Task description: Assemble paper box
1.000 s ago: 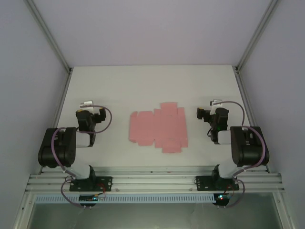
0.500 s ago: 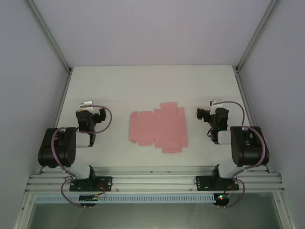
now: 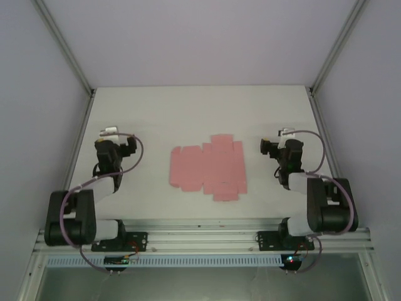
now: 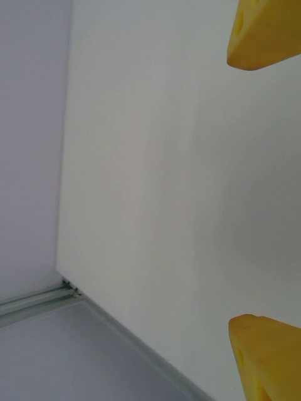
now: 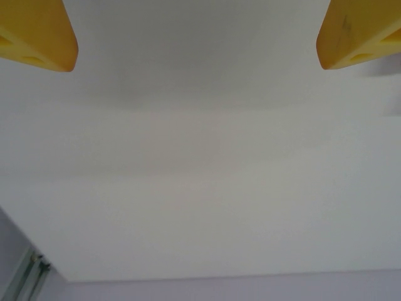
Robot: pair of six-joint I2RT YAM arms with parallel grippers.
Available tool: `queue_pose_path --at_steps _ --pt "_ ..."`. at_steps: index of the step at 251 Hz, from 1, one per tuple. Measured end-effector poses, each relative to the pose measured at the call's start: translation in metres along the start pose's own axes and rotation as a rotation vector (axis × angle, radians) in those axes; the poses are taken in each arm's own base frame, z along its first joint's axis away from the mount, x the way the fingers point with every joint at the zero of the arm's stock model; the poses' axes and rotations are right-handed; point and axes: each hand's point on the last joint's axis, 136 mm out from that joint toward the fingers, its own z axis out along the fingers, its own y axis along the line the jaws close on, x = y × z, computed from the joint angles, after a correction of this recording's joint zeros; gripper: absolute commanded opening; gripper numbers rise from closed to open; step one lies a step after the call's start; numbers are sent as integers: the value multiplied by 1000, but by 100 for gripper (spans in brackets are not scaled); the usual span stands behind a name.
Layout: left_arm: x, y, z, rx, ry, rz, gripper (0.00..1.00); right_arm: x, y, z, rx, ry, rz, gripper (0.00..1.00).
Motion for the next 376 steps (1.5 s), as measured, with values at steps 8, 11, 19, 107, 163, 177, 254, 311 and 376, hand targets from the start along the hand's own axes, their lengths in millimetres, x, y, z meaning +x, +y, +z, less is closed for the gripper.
queue_pose_path --at_steps 8,11,19,107,163,177,254,311,376 --pt "-8 -1 -3 4 0 -14 100 -8 1 -2 9 -7 -3 100" --pt "-10 -1 -3 6 2 -18 100 -11 1 -3 11 -10 -4 100" --pt "-16 -3 -5 14 9 -33 100 -20 4 -6 14 -17 -8 99" --pt "5 -94 -44 318 322 -218 100 -59 99 -56 -181 128 63 83" --pt "55 -140 -65 479 580 -320 100 17 153 -69 -318 473 107 64" --pt "71 -149 -70 500 655 -326 100 36 160 -67 -335 553 119 63" --pt "120 -179 -80 561 870 -313 99 100 181 -60 -383 804 185 55" --pt "124 -194 -82 612 909 -310 100 111 181 -46 -368 820 252 50" --pt "127 -199 -84 641 929 -321 100 108 184 -39 -416 769 345 48"
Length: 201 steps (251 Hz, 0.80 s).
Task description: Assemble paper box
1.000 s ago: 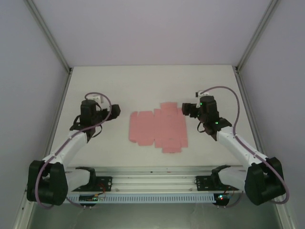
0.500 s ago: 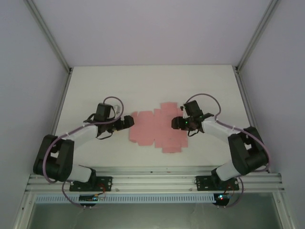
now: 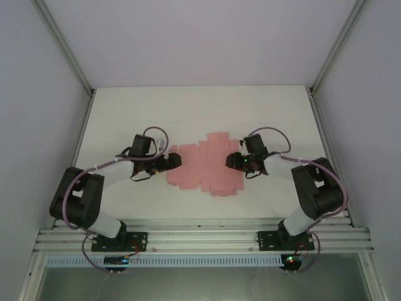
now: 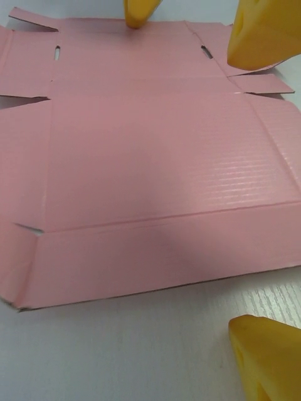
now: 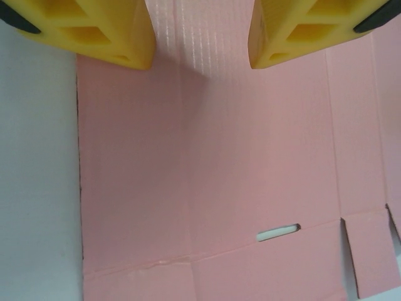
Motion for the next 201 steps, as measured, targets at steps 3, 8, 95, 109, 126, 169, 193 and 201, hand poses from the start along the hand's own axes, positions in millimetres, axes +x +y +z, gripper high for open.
queue_pose_path --at_steps 3,8,95,109,126,169,193,201 --pt "0 -1 0 4 -1 1 100 0 0 0 -3 -2 0 48" --pt "-1 -2 1 12 -3 2 100 0 1 0 -6 -4 1 48" --pt "-6 -13 16 132 -8 -18 85 -1 2 0 -36 -31 -4 48" --pt "-7 -15 18 146 -8 -18 81 -1 3 0 -40 -34 -6 47" --pt "-8 -18 22 174 -9 -19 74 -2 4 0 -50 -38 -8 47" --pt "-5 -23 29 241 4 -39 44 -2 7 1 -75 -48 -15 47" --pt "-7 -28 28 270 2 -36 24 -2 8 0 -85 -51 -17 47" --pt "-8 -29 28 277 -2 -32 17 -3 8 -1 -88 -52 -16 47"
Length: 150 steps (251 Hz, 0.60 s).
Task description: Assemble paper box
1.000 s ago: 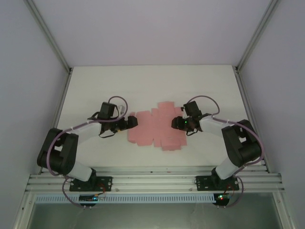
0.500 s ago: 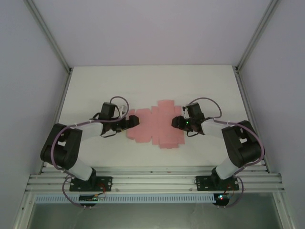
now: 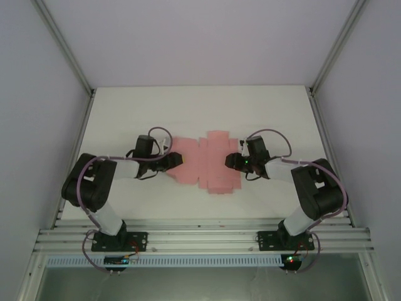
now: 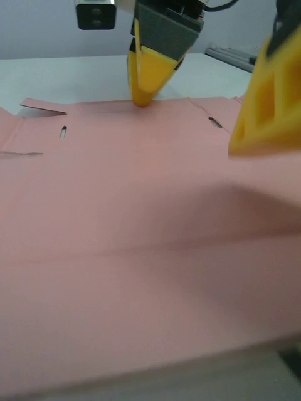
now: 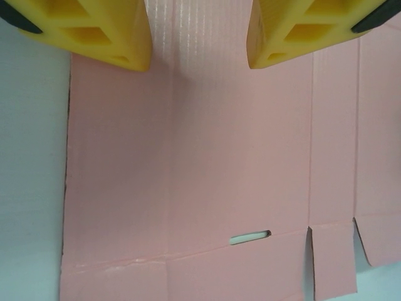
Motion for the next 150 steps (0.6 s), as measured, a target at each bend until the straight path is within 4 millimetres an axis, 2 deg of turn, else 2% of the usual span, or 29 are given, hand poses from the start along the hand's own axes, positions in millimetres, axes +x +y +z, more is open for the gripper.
queue_pose_path --at_steps 17,40,64,93,117,150 --pt "-1 -4 0 15 -3 10 0 1 -1 -3 6 1 -1 48" --pt "-3 -12 -3 37 -6 37 0 4 -2 -10 10 14 0 52" --pt "-6 -26 -8 61 -20 77 0 0 5 -26 1 -5 -16 59" --pt "-13 -48 -20 103 -56 142 0 -19 19 -62 -30 -97 -39 70" --pt "-18 -74 -35 155 -90 207 0 -37 32 -99 -68 -199 -74 99" --pt "-19 -122 -64 252 -149 368 0 -56 46 -148 -120 -346 -137 99"
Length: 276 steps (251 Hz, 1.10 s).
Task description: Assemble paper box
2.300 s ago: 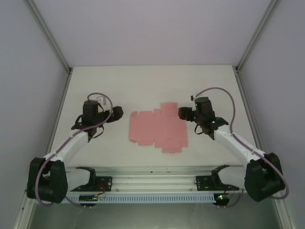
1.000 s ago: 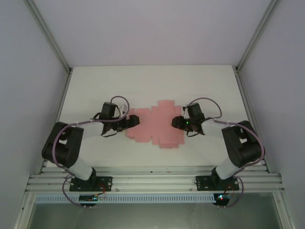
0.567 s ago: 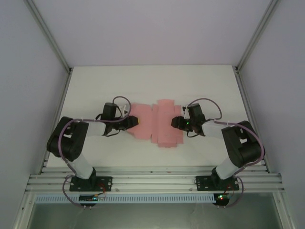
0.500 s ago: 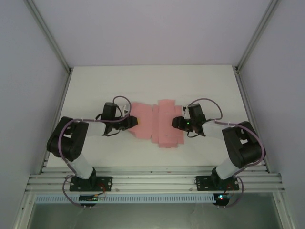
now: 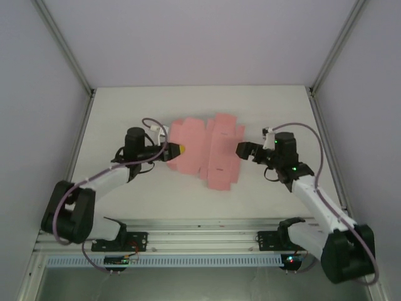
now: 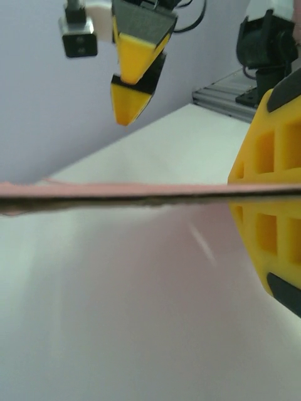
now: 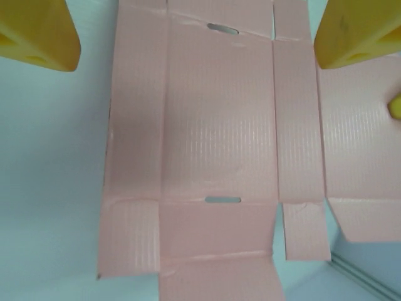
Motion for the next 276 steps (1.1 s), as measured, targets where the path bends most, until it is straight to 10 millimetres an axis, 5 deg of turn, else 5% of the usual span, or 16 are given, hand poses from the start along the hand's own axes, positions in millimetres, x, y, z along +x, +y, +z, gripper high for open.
queue_pose_path --at_steps 53,121,165,230,266,276 --pt "-12 -83 -26 183 -78 243 0 -12 0 -31 -90 -99 -24 99" --pt "-15 -145 -68 276 -185 414 0 0 33 -36 -401 -89 -54 80" --pt "-18 -157 -81 281 -232 449 0 -7 65 -52 -565 -121 -123 62" --pt "-21 -150 -83 231 -259 423 0 -7 78 -62 -631 -126 -153 0" --pt "-22 -141 -81 191 -269 396 0 -5 81 -64 -642 -129 -173 0" --pt "-23 -136 -80 170 -272 382 26 -4 80 -63 -634 -132 -177 0"
